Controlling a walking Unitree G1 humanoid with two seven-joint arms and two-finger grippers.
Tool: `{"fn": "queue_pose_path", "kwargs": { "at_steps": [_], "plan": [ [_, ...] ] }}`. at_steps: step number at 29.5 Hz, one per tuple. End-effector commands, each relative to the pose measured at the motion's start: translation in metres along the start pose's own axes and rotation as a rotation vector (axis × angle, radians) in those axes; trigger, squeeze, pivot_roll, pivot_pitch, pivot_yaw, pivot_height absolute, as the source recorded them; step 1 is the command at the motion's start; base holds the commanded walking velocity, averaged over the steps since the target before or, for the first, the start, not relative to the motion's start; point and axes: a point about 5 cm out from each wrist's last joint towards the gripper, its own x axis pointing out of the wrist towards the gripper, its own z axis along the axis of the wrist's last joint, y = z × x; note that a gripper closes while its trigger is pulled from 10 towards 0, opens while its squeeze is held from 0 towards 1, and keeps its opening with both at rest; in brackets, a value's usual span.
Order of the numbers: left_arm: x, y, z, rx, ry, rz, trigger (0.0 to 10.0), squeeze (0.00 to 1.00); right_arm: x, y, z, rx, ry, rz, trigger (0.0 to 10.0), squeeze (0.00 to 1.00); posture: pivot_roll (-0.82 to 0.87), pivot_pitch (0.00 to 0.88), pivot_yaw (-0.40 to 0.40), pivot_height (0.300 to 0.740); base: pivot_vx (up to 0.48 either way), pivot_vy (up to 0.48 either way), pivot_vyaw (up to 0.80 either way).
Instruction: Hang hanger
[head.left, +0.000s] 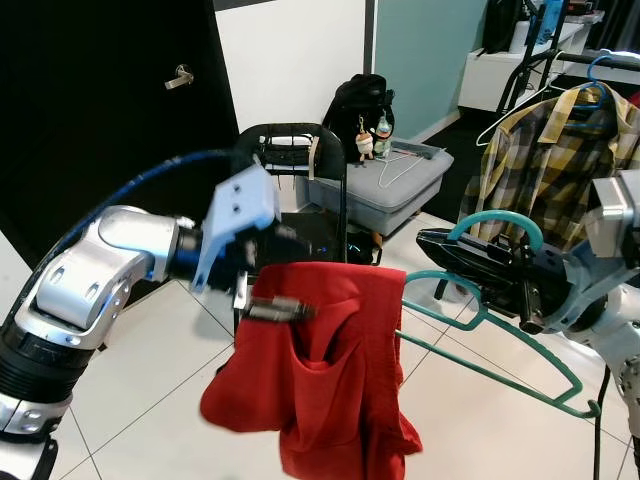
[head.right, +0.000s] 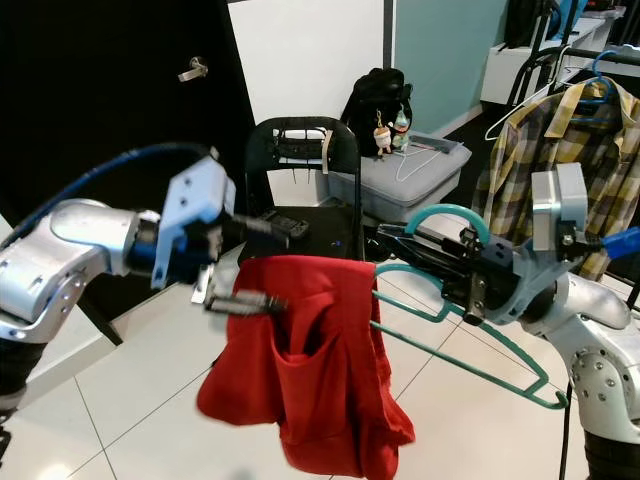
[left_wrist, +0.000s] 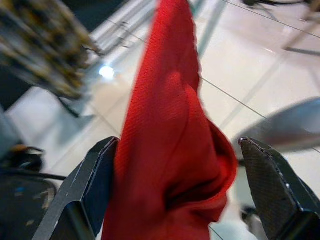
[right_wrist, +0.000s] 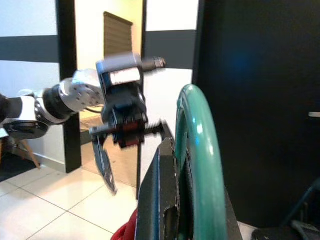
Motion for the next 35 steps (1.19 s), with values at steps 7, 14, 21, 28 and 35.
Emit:
{"fn": "queue_pose_path", "kwargs": {
  "at_steps": [7,14,21,28,35],
  "plan": [
    [0.005,0.001,-0.01,0.001,0.067,-0.006,10.0,0.0,0.011,0.012,0.009,-0.018,-0.025,0.094,10.0,0.0,-0.08,0.0,0.097,0.74,0.0,0.0,0.0],
    [0.005,0.003,-0.01,-0.013,0.058,0.0,2.0,0.0,0.013,0.015,0.011,-0.017,-0.033,0.112,10.0,0.0,-0.08,0.0,0.099,0.74,0.0,0.0,0.0],
    [-0.003,0.003,-0.013,-0.033,0.076,-0.02,0.0,0.0,0.014,0.017,0.01,-0.01,-0.029,0.12,10.0,0.0,-0.08,0.0,0.098,0.74,0.0,0.0,0.0],
    [-0.004,-0.001,-0.009,-0.036,0.06,-0.073,0.0,0.0,0.016,0.017,0.003,0.001,0.007,0.118,10.0,0.0,-0.08,0.0,0.101,0.74,0.0,0.0,0.0],
    [-0.002,-0.006,-0.008,-0.035,0.04,-0.125,0.0,0.0,0.017,0.013,-0.002,-0.009,0.041,0.079,10.0,0.0,-0.08,0.0,0.1,0.74,0.0,0.0,0.0]
  ]
}}
